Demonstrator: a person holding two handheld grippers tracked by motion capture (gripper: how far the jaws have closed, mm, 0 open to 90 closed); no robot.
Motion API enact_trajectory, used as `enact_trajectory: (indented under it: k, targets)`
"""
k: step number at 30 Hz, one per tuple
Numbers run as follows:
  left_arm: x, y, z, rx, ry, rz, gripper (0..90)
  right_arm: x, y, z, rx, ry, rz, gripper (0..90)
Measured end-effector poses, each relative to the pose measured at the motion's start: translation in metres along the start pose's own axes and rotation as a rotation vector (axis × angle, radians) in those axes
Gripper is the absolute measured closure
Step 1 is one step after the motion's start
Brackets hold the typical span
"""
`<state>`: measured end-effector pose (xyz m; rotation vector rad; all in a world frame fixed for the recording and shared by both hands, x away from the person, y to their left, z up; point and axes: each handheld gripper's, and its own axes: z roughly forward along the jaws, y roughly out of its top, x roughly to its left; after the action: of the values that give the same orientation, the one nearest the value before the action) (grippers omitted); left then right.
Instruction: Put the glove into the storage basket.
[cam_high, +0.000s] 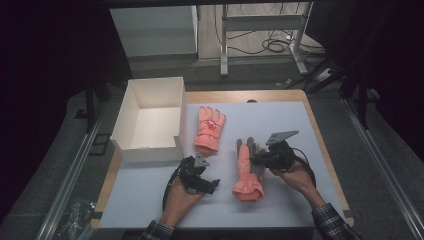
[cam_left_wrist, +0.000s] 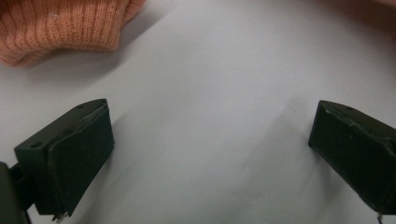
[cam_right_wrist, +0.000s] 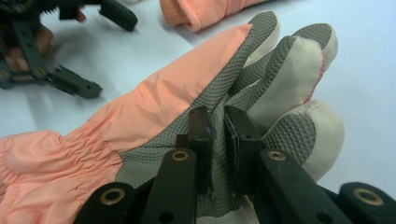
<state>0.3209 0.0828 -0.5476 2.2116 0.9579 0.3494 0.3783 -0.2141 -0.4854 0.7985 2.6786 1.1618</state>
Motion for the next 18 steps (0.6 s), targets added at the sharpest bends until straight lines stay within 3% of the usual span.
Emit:
enact_trajectory:
  k: [8,13,18]
  targets:
    - [-0.001,0.0,0.0,0.001,-0.003,-0.01,0.1,-0.002,-0.004,0.015,0.024,0.004,-0.02,78.0]
    - [-0.001,0.0,0.0,0.0,-0.003,-0.011,0.2,-0.004,-0.003,0.012,0.011,-0.023,-0.018,69.0]
    - [-0.001,0.0,0.0,0.0,-0.003,-0.011,0.2,-0.007,0.0,0.007,-0.022,-0.032,0.011,66.7]
